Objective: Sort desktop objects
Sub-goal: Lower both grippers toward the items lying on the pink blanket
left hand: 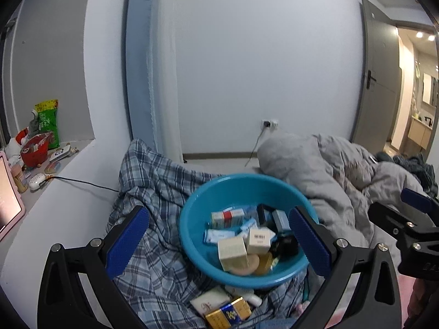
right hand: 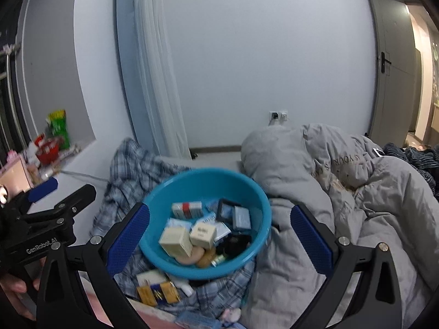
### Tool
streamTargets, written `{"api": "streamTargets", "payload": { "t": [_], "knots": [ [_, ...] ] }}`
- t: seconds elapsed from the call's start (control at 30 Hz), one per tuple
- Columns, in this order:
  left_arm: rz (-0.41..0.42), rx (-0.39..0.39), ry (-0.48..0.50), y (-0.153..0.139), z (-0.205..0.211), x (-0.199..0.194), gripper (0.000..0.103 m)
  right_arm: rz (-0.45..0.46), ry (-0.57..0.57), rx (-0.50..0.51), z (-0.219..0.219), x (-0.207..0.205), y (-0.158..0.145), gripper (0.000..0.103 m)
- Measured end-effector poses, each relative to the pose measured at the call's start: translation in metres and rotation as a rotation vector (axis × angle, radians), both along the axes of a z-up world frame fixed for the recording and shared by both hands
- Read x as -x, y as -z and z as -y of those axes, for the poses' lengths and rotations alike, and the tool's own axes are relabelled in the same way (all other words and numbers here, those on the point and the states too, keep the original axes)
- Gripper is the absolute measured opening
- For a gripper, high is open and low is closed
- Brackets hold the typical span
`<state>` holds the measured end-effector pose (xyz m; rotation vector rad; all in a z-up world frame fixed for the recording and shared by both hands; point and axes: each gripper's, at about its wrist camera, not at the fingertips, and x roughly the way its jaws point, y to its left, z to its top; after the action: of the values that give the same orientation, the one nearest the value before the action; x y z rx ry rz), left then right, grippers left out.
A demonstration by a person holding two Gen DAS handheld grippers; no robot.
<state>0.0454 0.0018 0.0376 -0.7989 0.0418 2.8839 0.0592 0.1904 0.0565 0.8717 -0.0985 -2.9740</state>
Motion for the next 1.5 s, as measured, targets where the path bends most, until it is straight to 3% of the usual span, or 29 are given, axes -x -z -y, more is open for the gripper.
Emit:
{"api": "streamTargets", "payload": {
  "t": [0.3, 0.47, 0.7, 0.93, 1.17, 1.27, 1.5],
  "knots": [
    [0.15, 0.047, 0.024, 0.05, -0.006, -0.01, 0.103, 0.078, -0.019, -0.011, 0.001, -0.006, 0.028, 0.102],
    [0.164, 0.084, 0.049, 0.069, -0.012, -0.023, 0.103, 0.14, -0.015, 0.002, -0.001, -0.009, 0.046, 0.102],
    [0.301, 0.05, 0.117, 0.102, -0.023, -0.029, 0.103, 0.25, 0.007, 0.026, -0.008, -0.015, 0.08, 0.102],
    [0.407, -0.019, 0.156, 0.13, -0.032, -0.026, 0.103, 0.299, 0.027, 0.023, -0.016, -0.019, 0.099, 0.102],
    [0.5, 0.024, 0.238, 0.175, -0.061, -0.027, 0.103, 0.325, 0.073, 0.015, -0.026, -0.017, 0.112, 0.102],
    [0.566, 0.006, 0.267, 0.195, -0.07, -0.029, 0.103, 0.339, 0.074, 0.024, -0.029, -0.014, 0.118, 0.102],
    [0.637, -0.007, 0.282, 0.221, -0.081, -0.032, 0.103, 0.354, 0.078, 0.026, -0.032, -0.013, 0.127, 0.102]
  ]
}}
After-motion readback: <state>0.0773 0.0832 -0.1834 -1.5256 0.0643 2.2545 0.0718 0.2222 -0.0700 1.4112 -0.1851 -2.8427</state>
